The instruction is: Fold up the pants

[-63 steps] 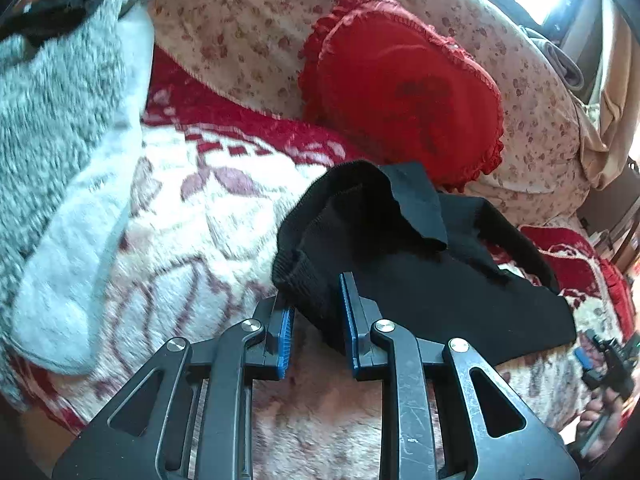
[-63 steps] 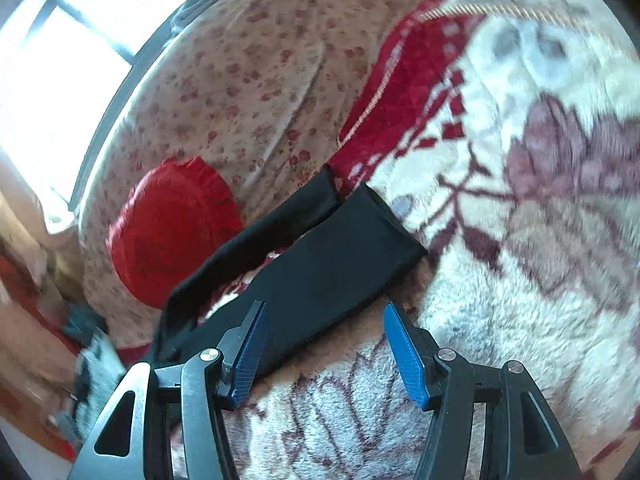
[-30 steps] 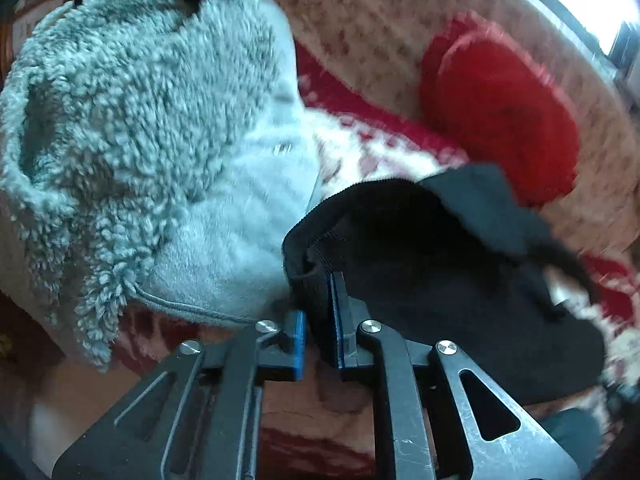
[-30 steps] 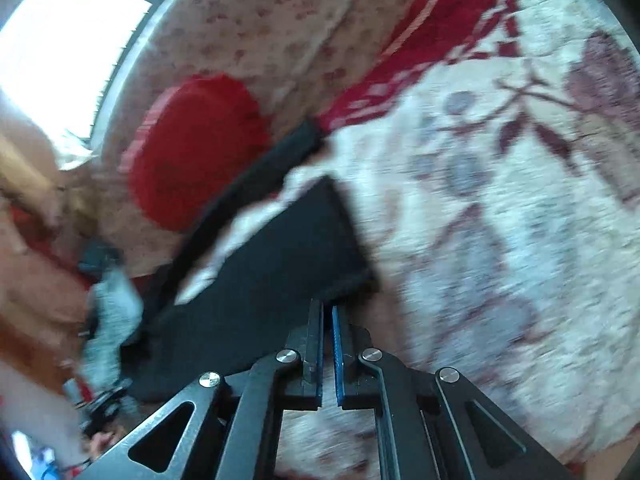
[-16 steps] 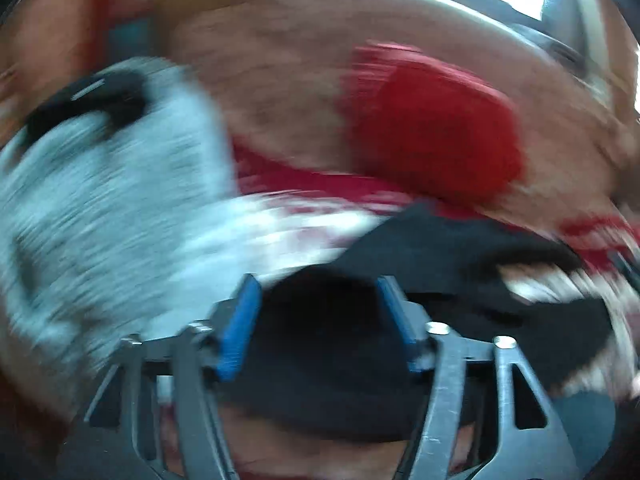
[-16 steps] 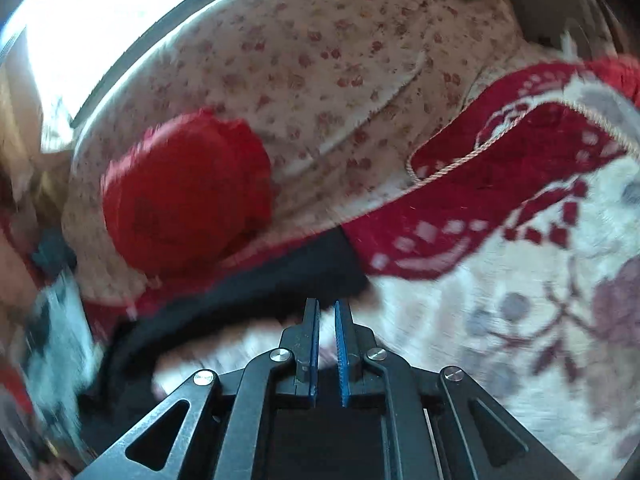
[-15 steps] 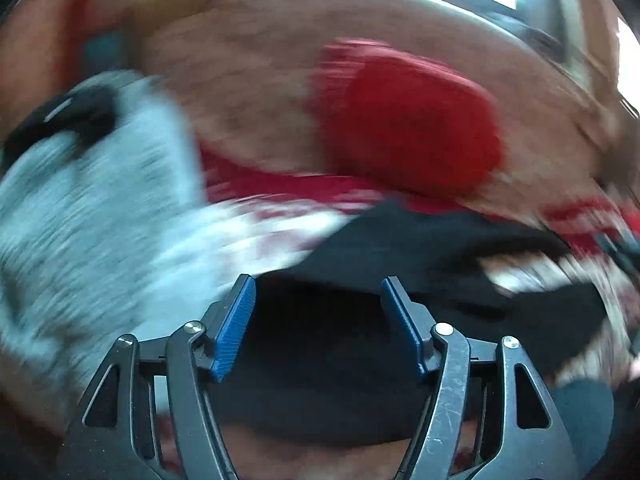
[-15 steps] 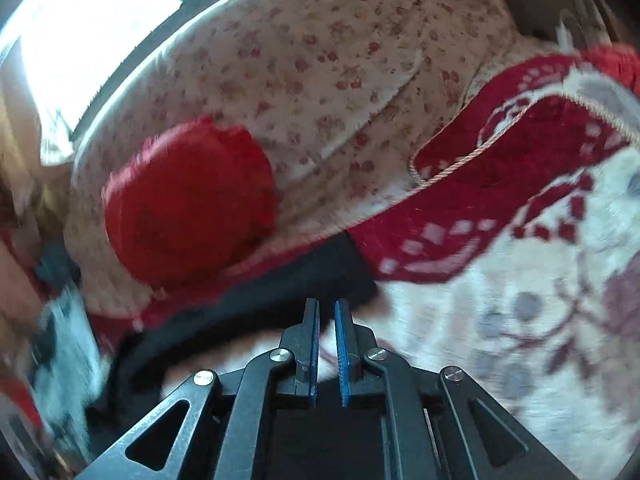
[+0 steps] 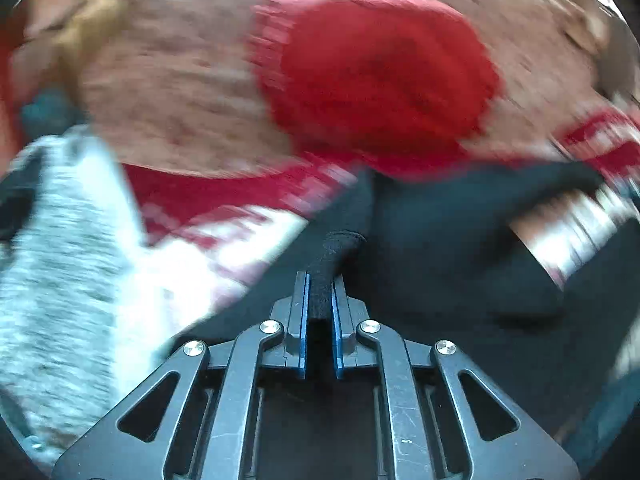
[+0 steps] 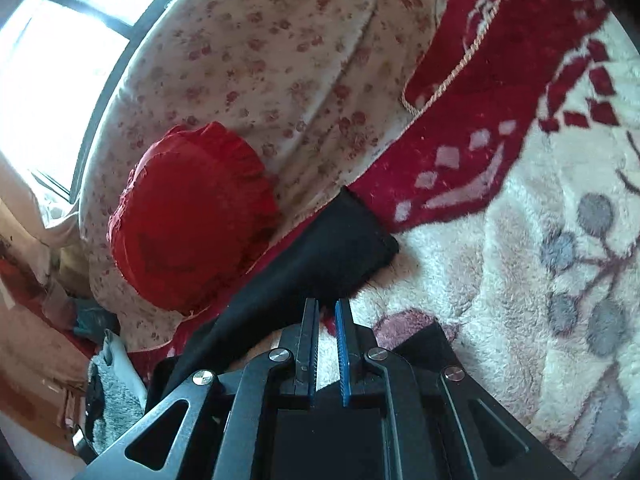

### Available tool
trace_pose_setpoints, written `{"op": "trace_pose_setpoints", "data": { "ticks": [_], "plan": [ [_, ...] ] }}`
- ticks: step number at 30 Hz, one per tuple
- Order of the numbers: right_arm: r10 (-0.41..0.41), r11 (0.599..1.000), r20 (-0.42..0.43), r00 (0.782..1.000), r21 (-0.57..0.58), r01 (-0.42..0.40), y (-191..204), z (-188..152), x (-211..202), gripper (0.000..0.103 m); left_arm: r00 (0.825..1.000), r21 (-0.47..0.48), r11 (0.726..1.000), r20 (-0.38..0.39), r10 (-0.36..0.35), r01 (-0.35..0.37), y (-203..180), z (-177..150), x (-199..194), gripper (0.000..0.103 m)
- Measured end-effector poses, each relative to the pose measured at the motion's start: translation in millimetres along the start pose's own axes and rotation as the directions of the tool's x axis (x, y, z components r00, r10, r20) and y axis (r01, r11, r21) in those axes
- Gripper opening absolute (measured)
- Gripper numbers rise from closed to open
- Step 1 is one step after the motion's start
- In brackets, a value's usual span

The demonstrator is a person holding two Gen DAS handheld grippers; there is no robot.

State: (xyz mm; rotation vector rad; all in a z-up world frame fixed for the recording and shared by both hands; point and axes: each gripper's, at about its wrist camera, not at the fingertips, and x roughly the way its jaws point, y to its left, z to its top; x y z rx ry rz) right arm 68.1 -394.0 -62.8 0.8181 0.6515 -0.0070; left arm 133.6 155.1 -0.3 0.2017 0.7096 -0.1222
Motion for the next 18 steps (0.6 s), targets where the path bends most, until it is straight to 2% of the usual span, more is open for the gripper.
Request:
{"op": "trace_pose_setpoints", "data": {
  "ticks": [2, 4, 6, 9, 10, 11, 12, 15, 17, 18],
  "plan": [
    [-0.002, 1.0, 0.0, 1.0, 0.003, 0.002, -2, 1, 0, 0.007, 0.995, -0.098, 0.991, 0.013, 0.095, -0.094, 30, 18, 7, 0.01],
    [0.0, 1.0, 0.0, 1.0, 0.007, 0.0, -2, 2, 1, 0.007, 0.975, -0.18, 0.958, -0.039, 0.218, -0.222, 62, 33, 22, 0.014],
    [0.007, 1.0, 0.002, 1.0, 0.005, -0.007, -1, 3, 1, 0.007, 0.954, -0.211, 0.93, -0.07, 0.293, -0.301, 75, 37, 27, 0.014],
    [0.009, 1.0, 0.001, 1.0, -0.006, -0.009, 0, 5, 1, 0.007, 0.958, -0.254, 0.926, -0.017, 0.286, -0.281, 74, 31, 14, 0.018],
    [0.009, 1.0, 0.007, 1.0, -0.005, -0.009, -1, 8, 1, 0.007, 0.963, -0.254, 0.932, 0.004, 0.27, -0.26, 65, 25, 7, 0.027],
    [0.007, 1.0, 0.012, 1.0, -0.003, -0.007, -2, 10, 2, 0.007, 0.97, -0.251, 0.94, 0.015, 0.243, -0.232, 57, 20, 5, 0.041],
    [0.0, 1.0, 0.016, 1.0, 0.004, 0.0, -4, 12, 2, 0.008, 0.981, -0.242, 0.953, 0.03, 0.194, -0.181, 47, 14, 2, 0.047],
    [-0.007, 0.999, 0.026, 1.0, 0.051, 0.005, -17, 20, 2, 0.013, 0.995, -0.174, 0.982, 0.054, 0.089, -0.078, 8, -6, 9, 0.049],
    [0.0, 0.998, 0.031, 1.0, 0.069, -0.002, -22, 25, 2, 0.02, 0.996, -0.117, 0.99, 0.04, 0.084, -0.079, -13, -8, 19, 0.049],
    [0.035, 0.995, 0.038, 0.999, 0.091, -0.039, -27, 29, 3, 0.022, 0.996, -0.097, 0.992, 0.023, 0.081, -0.078, -21, -12, 30, 0.049]
  ]
}}
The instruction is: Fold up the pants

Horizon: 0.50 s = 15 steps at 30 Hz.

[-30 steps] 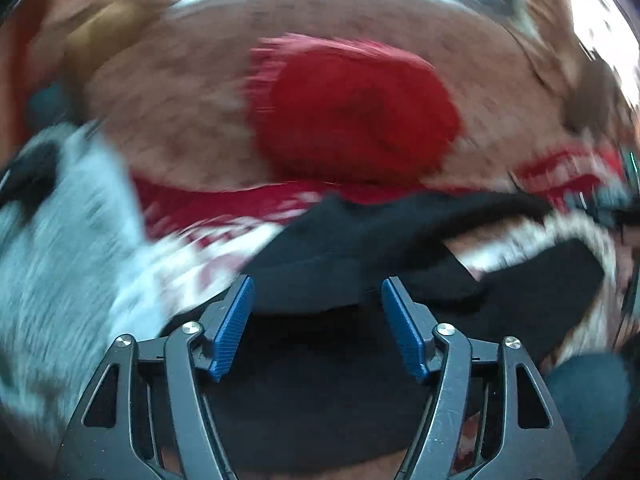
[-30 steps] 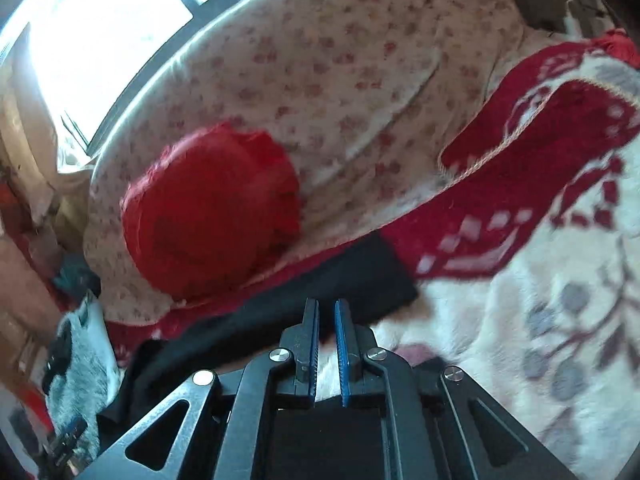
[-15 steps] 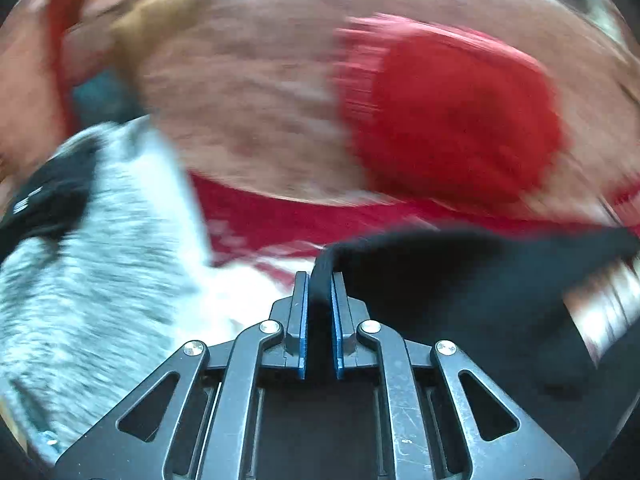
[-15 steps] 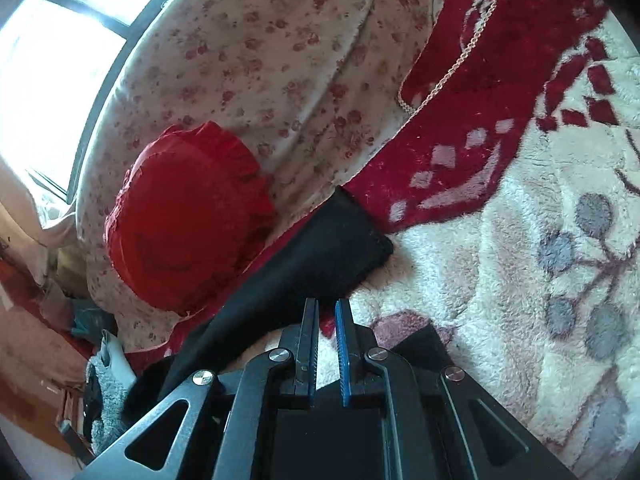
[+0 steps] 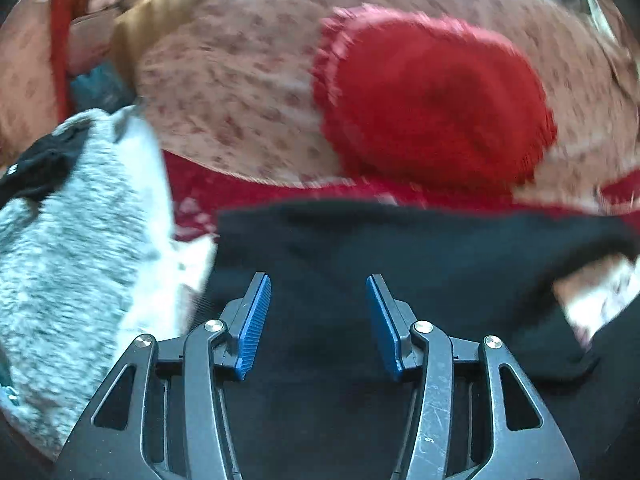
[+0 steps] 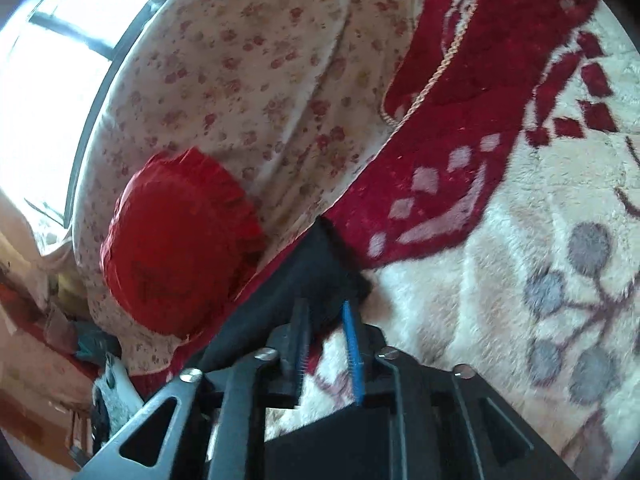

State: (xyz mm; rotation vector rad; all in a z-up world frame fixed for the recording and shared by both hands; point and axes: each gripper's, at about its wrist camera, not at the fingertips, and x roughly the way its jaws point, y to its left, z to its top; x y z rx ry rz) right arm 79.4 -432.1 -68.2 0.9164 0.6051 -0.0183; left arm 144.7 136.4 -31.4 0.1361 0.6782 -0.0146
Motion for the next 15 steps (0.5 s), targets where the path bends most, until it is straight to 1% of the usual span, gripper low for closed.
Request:
{"op": "trace_pose_setpoints", "data": {
  "ticks": [2, 3, 4, 5, 6, 8, 9, 10, 12, 13, 14, 15],
  "plan": [
    [0.072, 0.996, -0.015, 0.997, 0.056, -0.071, -8, 6, 4, 0.023, 1.0, 0.003, 1.0, -0.028, 0.007, -0.007, -9, -4, 14, 0.049],
    [0.105, 0.99, -0.028, 0.994, 0.098, -0.102, -14, 8, 8, 0.023, 0.999, -0.008, 1.0, -0.038, 0.001, -0.001, -9, -4, 20, 0.052],
    [0.134, 0.98, -0.037, 0.99, 0.154, -0.127, -24, 10, 13, 0.023, 0.999, -0.037, 0.999, -0.048, -0.006, 0.004, -5, -3, 23, 0.058],
    [0.144, 0.972, -0.049, 0.988, 0.192, -0.133, -30, 10, 18, 0.023, 0.998, -0.057, 0.998, -0.058, -0.007, 0.004, -2, -2, 26, 0.064],
    [0.138, 0.968, -0.066, 0.988, 0.221, -0.12, -34, 10, 22, 0.023, 0.998, -0.072, 0.997, -0.068, -0.018, 0.013, 2, -1, 30, 0.066],
    [0.131, 0.965, -0.081, 0.988, 0.239, -0.108, -36, 9, 29, 0.023, 0.995, -0.11, 0.993, -0.078, -0.058, 0.049, 6, -4, 31, 0.069],
    [0.12, 0.969, -0.084, 0.989, 0.228, -0.099, -33, 9, 30, 0.023, 0.994, -0.134, 0.989, -0.081, -0.08, 0.069, 10, -5, 33, 0.069],
    [0.084, 0.979, -0.087, 0.993, 0.191, -0.066, -27, 10, 30, 0.022, 0.993, -0.147, 0.986, -0.081, -0.09, 0.077, 11, -7, 32, 0.069],
    [0.041, 0.984, -0.067, 0.997, 0.175, -0.029, -23, 8, 24, 0.023, 0.993, -0.149, 0.986, -0.08, -0.09, 0.077, 10, -8, 30, 0.07],
    [0.034, 0.978, -0.047, 0.998, 0.209, -0.023, -27, 5, 17, 0.023, 0.993, -0.144, 0.987, -0.078, -0.085, 0.073, 9, -8, 29, 0.07],
    [0.044, 0.97, -0.035, 0.998, 0.241, -0.035, -31, 3, 12, 0.023, 0.994, -0.142, 0.987, -0.077, -0.082, 0.07, 7, -8, 29, 0.07],
    [0.072, 0.96, -0.029, 0.997, 0.272, -0.061, -35, 0, 8, 0.023, 0.994, -0.141, 0.988, -0.076, -0.08, 0.069, 6, -11, 27, 0.07]
  ]
}}
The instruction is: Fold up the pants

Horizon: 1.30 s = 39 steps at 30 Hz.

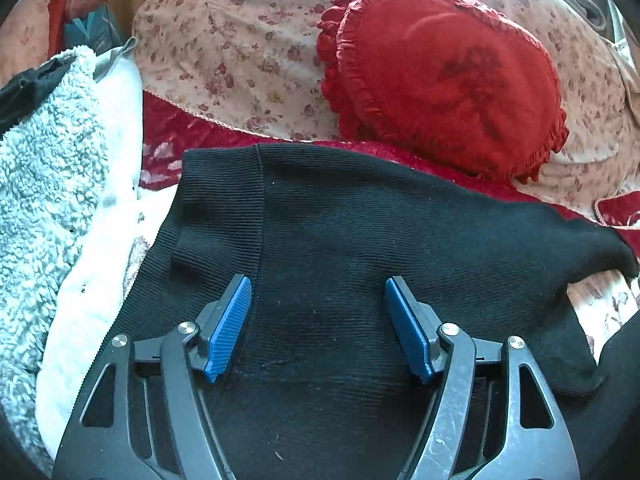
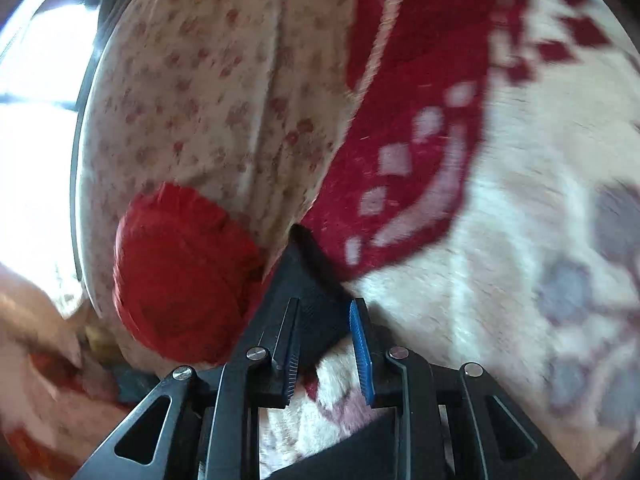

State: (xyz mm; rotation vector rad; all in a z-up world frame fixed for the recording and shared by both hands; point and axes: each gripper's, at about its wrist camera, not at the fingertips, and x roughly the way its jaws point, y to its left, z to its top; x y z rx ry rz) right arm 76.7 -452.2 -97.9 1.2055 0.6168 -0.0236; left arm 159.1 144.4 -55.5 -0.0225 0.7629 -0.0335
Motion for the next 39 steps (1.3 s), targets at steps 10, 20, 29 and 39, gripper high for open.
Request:
{"op": "trace_pose_setpoints", "data": {
  "ticks": [10, 20, 29, 39],
  "plan": [
    [0.025, 1.0, -0.034, 0.999, 0.001, -0.025, 1, -3, 18, 0.027, 1.0, 0.005, 1.0, 0.005, 0.011, -0.011, 0, 0, 1, 0.07],
    [0.059, 0.979, 0.031, 0.998, -0.195, -0.052, 36, -10, -9, 0.004, 1.0, 0.007, 1.0, 0.011, 0.016, -0.016, 1, -2, 0, 0.07],
    [-0.11, 0.932, 0.029, 0.994, -0.346, 0.113, 42, -25, -41, 0.003, 1.0, 0.006, 1.0, 0.011, 0.016, -0.016, 1, -2, 0, 0.07],
    [-0.106, 0.875, 0.115, 0.988, -0.461, 0.147, 61, -35, -51, 0.003, 1.0, 0.004, 1.0, 0.012, 0.015, -0.015, 0, -2, 0, 0.07]
  ]
}}
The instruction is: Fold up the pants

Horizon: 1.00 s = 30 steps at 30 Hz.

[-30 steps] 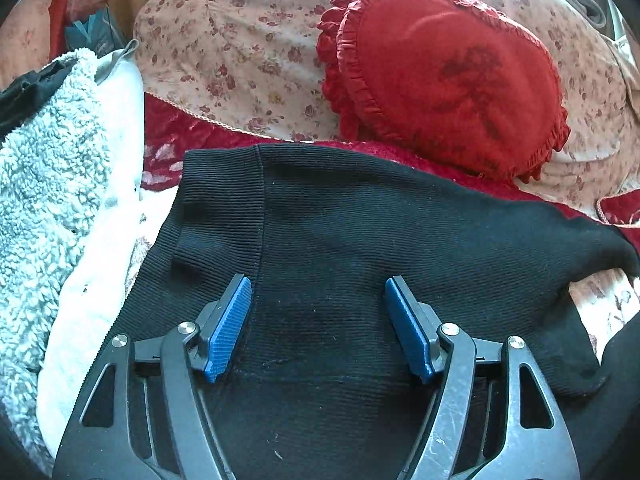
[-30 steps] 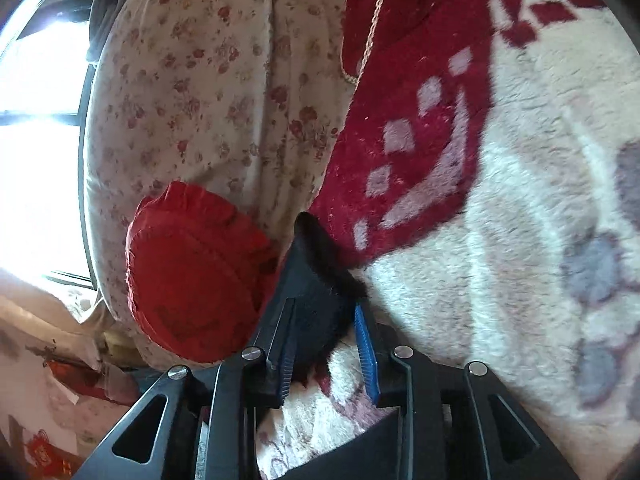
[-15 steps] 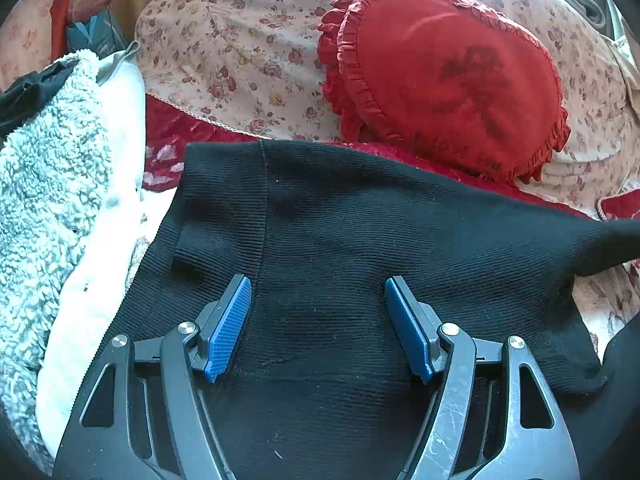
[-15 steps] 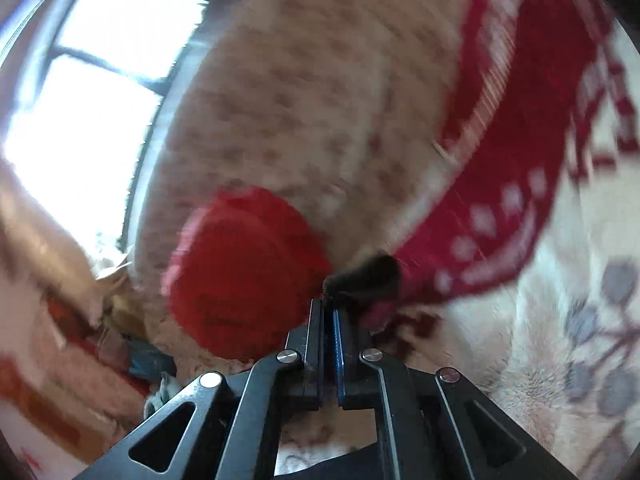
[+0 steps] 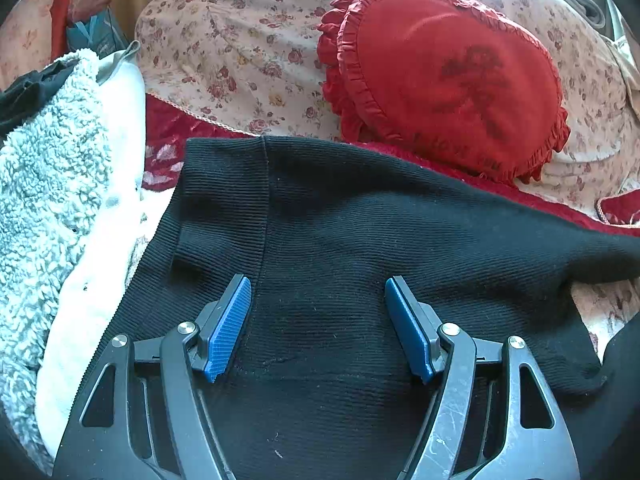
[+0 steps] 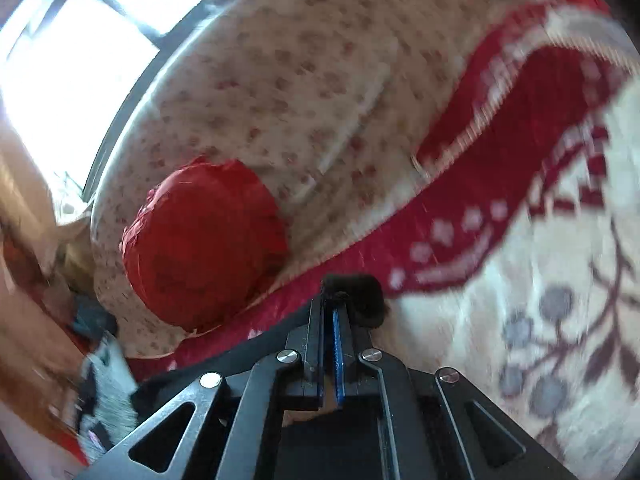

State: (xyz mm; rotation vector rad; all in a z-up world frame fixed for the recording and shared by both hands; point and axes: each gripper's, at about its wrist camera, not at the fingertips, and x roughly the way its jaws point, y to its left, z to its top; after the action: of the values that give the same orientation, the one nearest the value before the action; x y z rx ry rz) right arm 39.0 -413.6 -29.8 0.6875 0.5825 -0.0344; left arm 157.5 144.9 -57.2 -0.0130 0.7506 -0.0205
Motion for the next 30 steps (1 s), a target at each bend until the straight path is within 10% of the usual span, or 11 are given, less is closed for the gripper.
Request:
{"op": "trace_pose_setpoints", "data": {
  "ticks": [4, 10, 13, 16, 19, 23, 30],
  "plan": [
    [-0.038, 0.977, -0.233, 0.972, 0.193, 0.085, -47, -24, 33, 0.003, 1.0, -0.003, 1.0, 0.0, -0.003, 0.003, 0, 0, 0, 0.07],
    [-0.076, 0.966, -0.166, 0.983, 0.231, 0.114, -63, -19, 18, 0.003, 1.0, -0.005, 1.0, 0.0, -0.004, 0.004, 0, 0, 0, 0.07],
    [-0.196, 0.968, -0.02, 0.98, 0.157, 0.197, -41, -5, -2, 0.003, 1.0, -0.005, 1.0, 0.001, -0.004, 0.004, 0, 0, 0, 0.071],
    [-0.144, 0.98, 0.098, 0.985, -0.128, 0.156, 14, 3, -7, 0.003, 1.0, -0.007, 1.0, 0.0, -0.004, 0.004, 0, 0, 0, 0.071],
    [-0.142, 0.927, -0.002, 0.99, -0.351, 0.132, 53, -17, 23, 0.003, 1.0, -0.007, 1.0, -0.001, -0.003, 0.003, 0, 0, 0, 0.071],
    [-0.314, 0.895, -0.16, 0.936, -0.379, 0.236, 37, -32, 69, 0.004, 1.0, -0.008, 1.0, -0.016, 0.001, -0.001, -1, 1, 1, 0.075],
    [-0.36, 0.858, -0.097, 0.928, -0.425, 0.288, 47, -43, 70, 0.008, 0.997, -0.032, 0.999, -0.077, -0.022, 0.02, -1, 8, 6, 0.083]
  ]
}}
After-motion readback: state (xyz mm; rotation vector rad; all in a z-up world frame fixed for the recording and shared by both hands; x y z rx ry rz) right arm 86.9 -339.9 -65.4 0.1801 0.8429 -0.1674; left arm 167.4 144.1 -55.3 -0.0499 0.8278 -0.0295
